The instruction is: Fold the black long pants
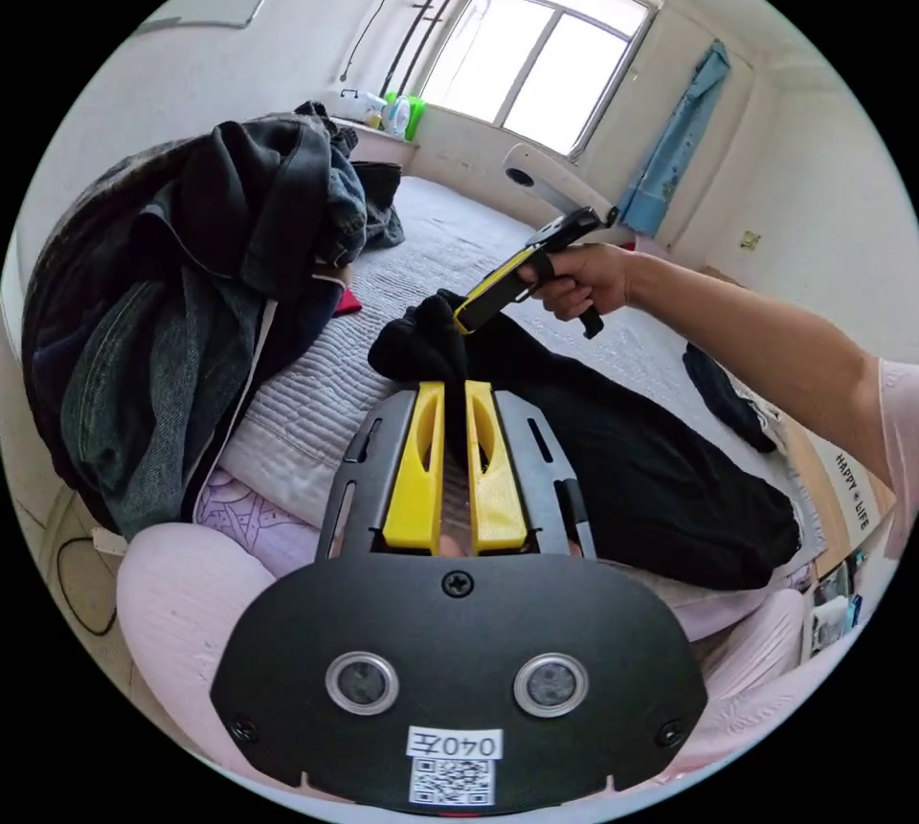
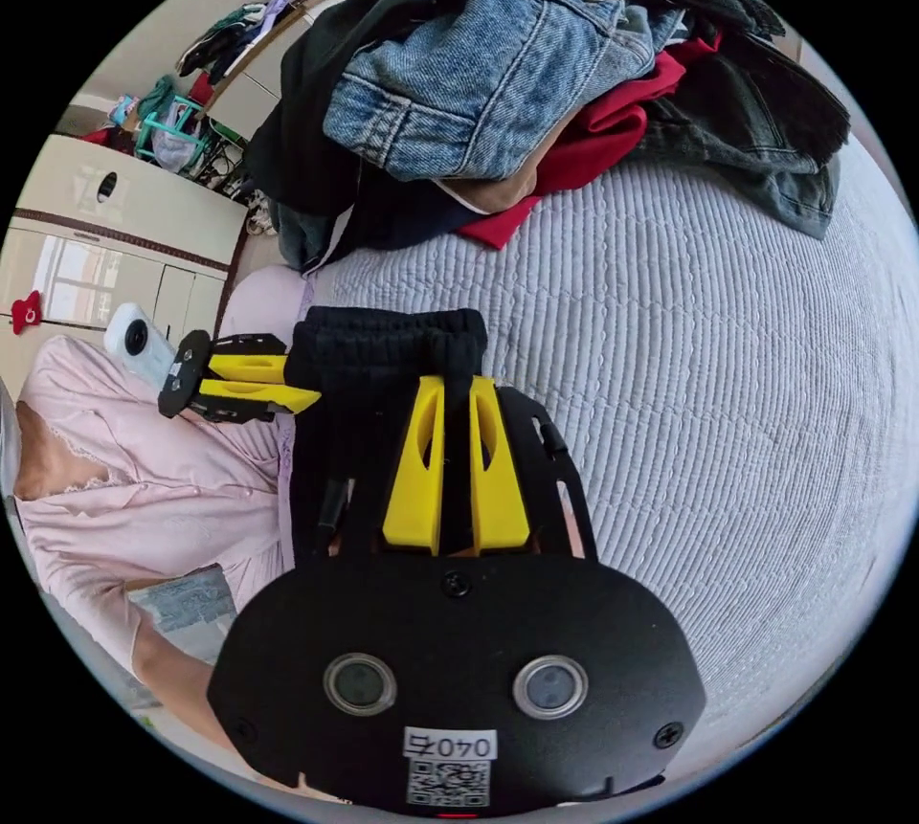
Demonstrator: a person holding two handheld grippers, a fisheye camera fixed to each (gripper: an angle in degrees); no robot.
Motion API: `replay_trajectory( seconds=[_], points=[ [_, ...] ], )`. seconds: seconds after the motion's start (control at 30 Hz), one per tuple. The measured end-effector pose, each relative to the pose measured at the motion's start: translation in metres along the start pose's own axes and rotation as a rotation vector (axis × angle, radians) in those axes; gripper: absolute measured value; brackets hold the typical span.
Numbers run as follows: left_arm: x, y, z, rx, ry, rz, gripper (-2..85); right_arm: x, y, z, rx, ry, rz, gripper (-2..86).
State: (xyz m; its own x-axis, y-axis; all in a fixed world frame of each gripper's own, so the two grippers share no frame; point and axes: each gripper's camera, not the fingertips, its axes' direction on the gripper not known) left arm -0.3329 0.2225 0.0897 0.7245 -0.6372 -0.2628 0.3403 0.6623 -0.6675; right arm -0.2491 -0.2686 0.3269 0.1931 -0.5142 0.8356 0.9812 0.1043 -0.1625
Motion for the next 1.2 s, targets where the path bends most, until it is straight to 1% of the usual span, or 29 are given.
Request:
replay_trajectory(
  seconds=[0.07, 0.13, 0.2, 0.23, 0.3, 0.33, 0.4, 0.43, 0.6, 0.8, 0.93, 0.97, 1.0, 1.03, 1.1, 1.13, 1.2],
  points=[
    [0.018, 0.004, -0.013, 0.04, 0.005, 0.098, -0.9, -0.003, 0.02, -0.016, 0.072, -0.026, -0.032, 4.0],
    [0.049, 0.009, -0.03, 0.085, 0.022, 0.245, -1.0, -0.008, 0.048, -0.036, 0.154, -0.059, -0.057, 4.0],
    [0.076, 0.013, -0.042, 0.101, 0.037, 0.343, -1.1, -0.017, 0.097, -0.065, 0.28, -0.089, -0.075, 4.0],
    [0.094, 0.016, -0.05, 0.115, 0.047, 0.407, -1.1, -0.02, 0.112, -0.073, 0.311, -0.09, -0.079, 4.0],
    [0.122, 0.022, -0.06, 0.136, 0.071, 0.494, -1.1, -0.034, 0.179, -0.099, 0.441, -0.091, -0.081, 4.0],
    [0.14, 0.026, -0.066, 0.15, 0.089, 0.54, -1.1, -0.037, 0.197, -0.105, 0.473, -0.092, -0.076, 4.0],
    [0.167, 0.033, -0.073, 0.162, 0.129, 0.602, -1.1, -0.048, 0.273, -0.121, 0.578, -0.094, -0.051, 4.1],
    [0.186, 0.038, -0.076, 0.168, 0.153, 0.645, -1.1, -0.051, 0.292, -0.124, 0.598, -0.093, -0.042, 4.1],
    [0.265, 0.065, -0.076, 0.134, 0.251, 0.804, -1.1, -0.074, 0.454, -0.108, 0.74, -0.086, 0.069, 4.1],
    [0.365, 0.126, -0.057, 0.078, 0.259, 1.059, -1.1, -0.092, 0.595, -0.054, 0.877, -0.09, 0.216, 4.1],
    [0.416, 0.162, -0.04, 0.053, 0.231, 1.199, -0.9, -0.092, 0.639, -0.023, 0.916, -0.099, 0.297, 5.1],
    [0.421, 0.165, -0.037, 0.043, 0.227, 1.212, -0.9, -0.087, 0.648, -0.014, 0.921, -0.129, 0.355, 6.6],
    [0.432, 0.173, -0.029, 0.008, 0.221, 1.237, -0.6, -0.079, 0.655, -0.006, 0.888, -0.166, 0.444, 8.9],
    [0.442, 0.18, -0.019, -0.057, 0.222, 1.263, -0.2, -0.077, 0.658, -0.002, 0.858, -0.173, 0.484, 10.1],
    [0.452, 0.19, -0.007, -0.152, 0.239, 1.276, 0.6, -0.077, 0.666, 0.013, 0.682, -0.082, 0.664, 13.1],
    [0.457, 0.196, -0.004, -0.183, 0.25, 1.278, 1.0, -0.079, 0.669, 0.016, 0.641, -0.052, 0.706, 13.5],
    [0.461, 0.199, -0.012, -0.138, 0.255, 1.263, 1.1, -0.096, 0.68, 0.019, 0.525, 0.072, 0.845, 12.5]
  ],
)
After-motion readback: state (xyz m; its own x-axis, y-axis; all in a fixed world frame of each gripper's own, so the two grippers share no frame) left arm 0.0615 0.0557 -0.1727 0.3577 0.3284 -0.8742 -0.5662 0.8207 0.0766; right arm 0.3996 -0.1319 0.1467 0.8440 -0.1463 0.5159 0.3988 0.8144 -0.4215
